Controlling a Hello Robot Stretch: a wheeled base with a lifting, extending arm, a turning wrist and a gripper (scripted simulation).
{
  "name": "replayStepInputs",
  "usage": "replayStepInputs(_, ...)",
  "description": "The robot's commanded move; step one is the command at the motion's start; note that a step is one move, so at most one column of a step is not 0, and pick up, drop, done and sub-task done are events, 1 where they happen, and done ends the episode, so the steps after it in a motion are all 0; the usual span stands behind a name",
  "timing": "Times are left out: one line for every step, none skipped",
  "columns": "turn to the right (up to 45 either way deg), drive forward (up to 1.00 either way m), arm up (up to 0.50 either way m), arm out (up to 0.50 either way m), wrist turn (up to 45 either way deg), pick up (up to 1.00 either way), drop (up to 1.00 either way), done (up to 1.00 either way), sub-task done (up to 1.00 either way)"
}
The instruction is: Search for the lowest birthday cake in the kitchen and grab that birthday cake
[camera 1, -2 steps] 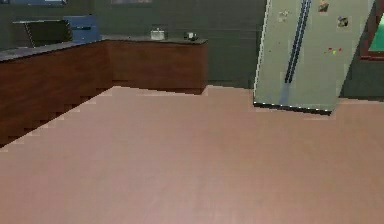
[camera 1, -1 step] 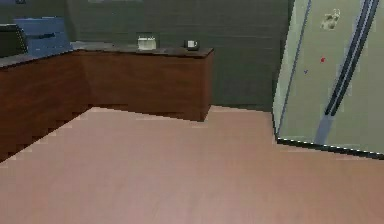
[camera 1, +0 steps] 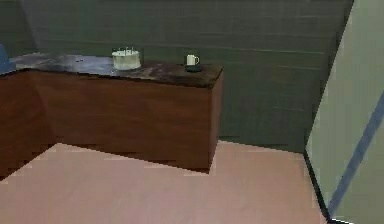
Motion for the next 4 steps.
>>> replayStepInputs(3.0,0.00,0.00,0.00,0.0,0.00,0.00,0.00,0.00)
replayStepInputs(0.0,0.90,0.00,0.00,0.0,0.00,0.00,0.00,0.00)
replayStepInputs(21.0,0.00,0.00,0.00,0.0,0.00,0.00,0.00,0.00)
replayStepInputs(0.0,0.05,0.00,0.00,0.0,0.00,0.00,0.00,0.00)
